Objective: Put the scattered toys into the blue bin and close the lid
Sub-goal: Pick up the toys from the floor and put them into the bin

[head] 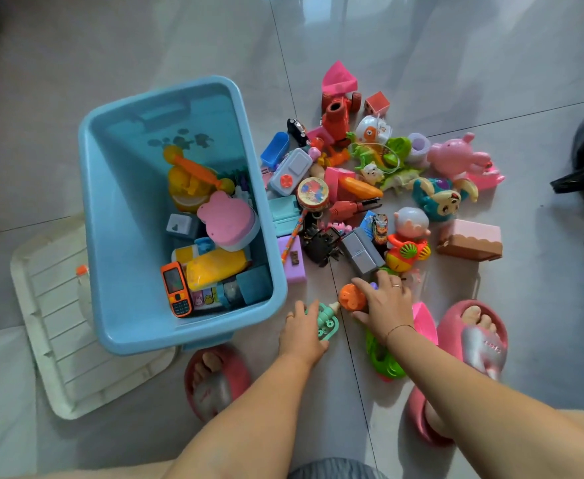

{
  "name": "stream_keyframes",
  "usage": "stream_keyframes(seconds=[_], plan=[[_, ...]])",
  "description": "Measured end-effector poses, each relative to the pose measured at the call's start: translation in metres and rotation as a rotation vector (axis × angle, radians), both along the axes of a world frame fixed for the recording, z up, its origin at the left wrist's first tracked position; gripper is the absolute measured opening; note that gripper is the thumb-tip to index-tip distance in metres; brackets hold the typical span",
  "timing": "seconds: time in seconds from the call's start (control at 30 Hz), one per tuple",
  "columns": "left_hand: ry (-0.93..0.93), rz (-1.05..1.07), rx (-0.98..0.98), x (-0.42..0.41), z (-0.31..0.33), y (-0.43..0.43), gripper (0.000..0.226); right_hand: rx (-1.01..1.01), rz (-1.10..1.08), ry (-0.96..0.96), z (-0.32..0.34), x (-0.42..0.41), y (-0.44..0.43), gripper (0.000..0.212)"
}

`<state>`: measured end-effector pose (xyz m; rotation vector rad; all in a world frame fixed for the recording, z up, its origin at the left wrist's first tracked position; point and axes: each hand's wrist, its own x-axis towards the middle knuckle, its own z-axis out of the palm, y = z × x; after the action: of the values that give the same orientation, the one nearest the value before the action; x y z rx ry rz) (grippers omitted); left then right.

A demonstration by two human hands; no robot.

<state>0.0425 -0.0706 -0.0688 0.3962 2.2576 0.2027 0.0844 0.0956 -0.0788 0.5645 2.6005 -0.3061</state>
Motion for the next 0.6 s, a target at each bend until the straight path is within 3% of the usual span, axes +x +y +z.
stream_keyframes(seconds=[0.2,0.4,0.5,0.6], plan=[[0.076,0.081,0.129,-0.003,0.011,-0.006,0.075,-0.158,-0.11,0.067,0.004,-0.001,0.001,0.065],[0.197,0.164,0.305,-0.007,0.052,0.002,0.079,-0.336,-0.428,0.45,0.042,-0.013,0.007,0.06],[0.249,0.213,0.475,-0.011,0.088,0.011,0.081,-0.445,-0.621,0.693,0.09,-0.032,0.011,0.058],[0.31,0.276,0.628,-0.021,0.134,0.016,0.083,-0.62,-0.646,0.894,0.149,-0.059,0.003,0.06]])
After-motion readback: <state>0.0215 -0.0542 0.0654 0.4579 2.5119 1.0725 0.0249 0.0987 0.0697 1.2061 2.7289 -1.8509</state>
